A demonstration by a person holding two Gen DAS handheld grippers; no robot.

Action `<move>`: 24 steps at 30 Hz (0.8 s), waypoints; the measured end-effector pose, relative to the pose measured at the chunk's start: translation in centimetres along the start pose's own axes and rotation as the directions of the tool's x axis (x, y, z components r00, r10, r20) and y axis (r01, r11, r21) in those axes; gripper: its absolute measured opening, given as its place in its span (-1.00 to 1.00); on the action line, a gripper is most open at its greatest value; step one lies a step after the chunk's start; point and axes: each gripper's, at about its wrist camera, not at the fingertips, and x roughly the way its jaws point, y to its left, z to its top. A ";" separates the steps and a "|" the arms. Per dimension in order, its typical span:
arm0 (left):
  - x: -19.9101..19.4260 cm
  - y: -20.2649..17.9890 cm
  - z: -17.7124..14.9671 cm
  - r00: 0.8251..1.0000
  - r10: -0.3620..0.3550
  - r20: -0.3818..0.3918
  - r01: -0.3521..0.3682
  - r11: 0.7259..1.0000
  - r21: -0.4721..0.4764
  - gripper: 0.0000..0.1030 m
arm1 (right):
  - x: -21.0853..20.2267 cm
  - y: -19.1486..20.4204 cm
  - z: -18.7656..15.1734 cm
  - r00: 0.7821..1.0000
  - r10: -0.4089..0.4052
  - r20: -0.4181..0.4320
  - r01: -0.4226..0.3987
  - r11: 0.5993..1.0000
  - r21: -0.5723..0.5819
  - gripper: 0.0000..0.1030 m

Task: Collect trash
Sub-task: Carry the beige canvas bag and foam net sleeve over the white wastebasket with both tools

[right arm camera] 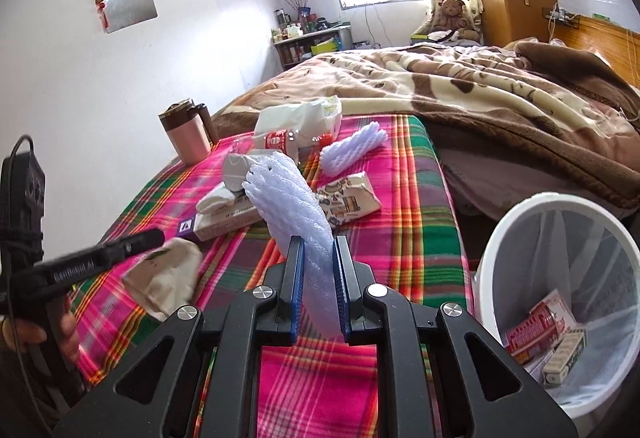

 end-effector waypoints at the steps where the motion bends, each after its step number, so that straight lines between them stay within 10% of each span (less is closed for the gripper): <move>1: 0.1 0.0 -0.2 1.000 0.014 -0.012 -0.014 1.000 0.013 -0.54 | 0.0 -0.1 -0.1 1.000 -0.001 -0.001 0.001 1.000 0.004 -0.71; 3: 0.4 0.0 -0.5 0.995 0.091 -0.031 -0.090 0.995 0.035 0.36 | -0.1 -0.2 -0.1 1.000 0.000 -0.001 0.000 1.000 0.007 -0.71; 4: 0.4 0.0 -0.6 0.991 0.133 -0.022 -0.132 0.990 0.049 0.45 | -0.2 -0.1 -0.2 1.000 0.001 0.000 -0.001 1.000 0.007 -0.71; 10: -0.1 0.5 -0.6 0.954 0.298 0.042 -0.300 0.949 0.095 0.62 | -0.4 0.1 -0.3 1.000 0.006 -0.004 -0.006 1.000 -0.003 -0.71; 20: 3.0 1.2 -2.2 0.972 0.208 -0.109 -0.203 0.977 0.059 0.66 | 0.0 0.2 -0.7 1.000 0.009 -0.024 -0.009 1.000 0.001 -0.71; 24: 3.0 0.6 -2.3 0.970 0.220 -0.104 -0.212 0.974 0.082 0.21 | -0.1 0.0 -0.7 1.000 0.005 -0.023 -0.005 1.000 0.002 -0.71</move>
